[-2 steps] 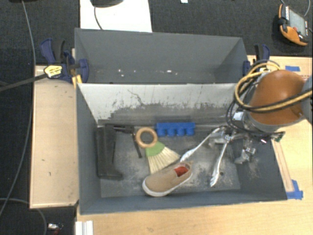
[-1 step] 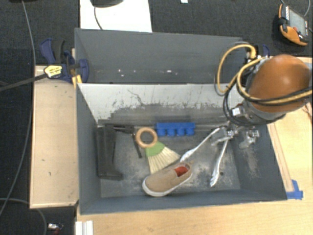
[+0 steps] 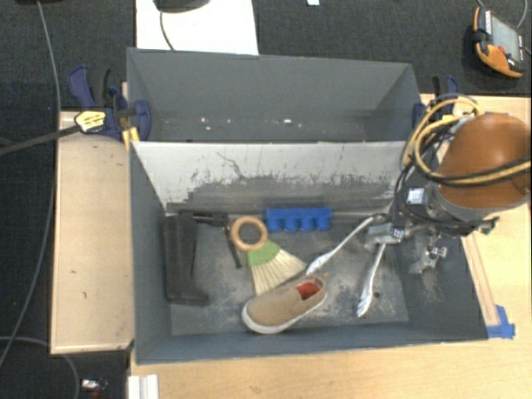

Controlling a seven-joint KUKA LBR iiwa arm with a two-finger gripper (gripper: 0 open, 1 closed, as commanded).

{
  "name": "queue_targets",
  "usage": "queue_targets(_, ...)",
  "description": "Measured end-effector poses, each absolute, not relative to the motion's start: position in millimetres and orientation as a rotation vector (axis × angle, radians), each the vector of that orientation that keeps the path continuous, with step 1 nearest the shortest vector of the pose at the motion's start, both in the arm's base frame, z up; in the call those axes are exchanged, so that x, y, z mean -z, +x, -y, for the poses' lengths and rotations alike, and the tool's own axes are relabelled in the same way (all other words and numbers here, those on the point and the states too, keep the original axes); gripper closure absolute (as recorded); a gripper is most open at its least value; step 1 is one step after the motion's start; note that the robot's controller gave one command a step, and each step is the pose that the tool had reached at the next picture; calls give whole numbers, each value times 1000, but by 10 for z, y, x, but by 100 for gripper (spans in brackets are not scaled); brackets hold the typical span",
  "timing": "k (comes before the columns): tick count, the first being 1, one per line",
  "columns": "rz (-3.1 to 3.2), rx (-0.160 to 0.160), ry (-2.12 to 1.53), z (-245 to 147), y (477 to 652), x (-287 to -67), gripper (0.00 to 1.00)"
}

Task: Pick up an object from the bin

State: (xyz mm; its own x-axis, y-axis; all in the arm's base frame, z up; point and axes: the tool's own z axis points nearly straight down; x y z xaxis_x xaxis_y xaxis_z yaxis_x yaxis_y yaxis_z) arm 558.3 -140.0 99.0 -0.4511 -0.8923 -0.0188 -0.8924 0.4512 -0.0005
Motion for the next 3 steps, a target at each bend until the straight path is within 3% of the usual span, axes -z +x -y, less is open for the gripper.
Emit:
queue_targets(1,-2276,-11,-2136,1326,5650,-941,0)
queue_targets(2,-2448,-15,-1929,1406,5615,-919,0)
queue_targets(3,-2332,-24,-2059,1399,5498,-818,0)
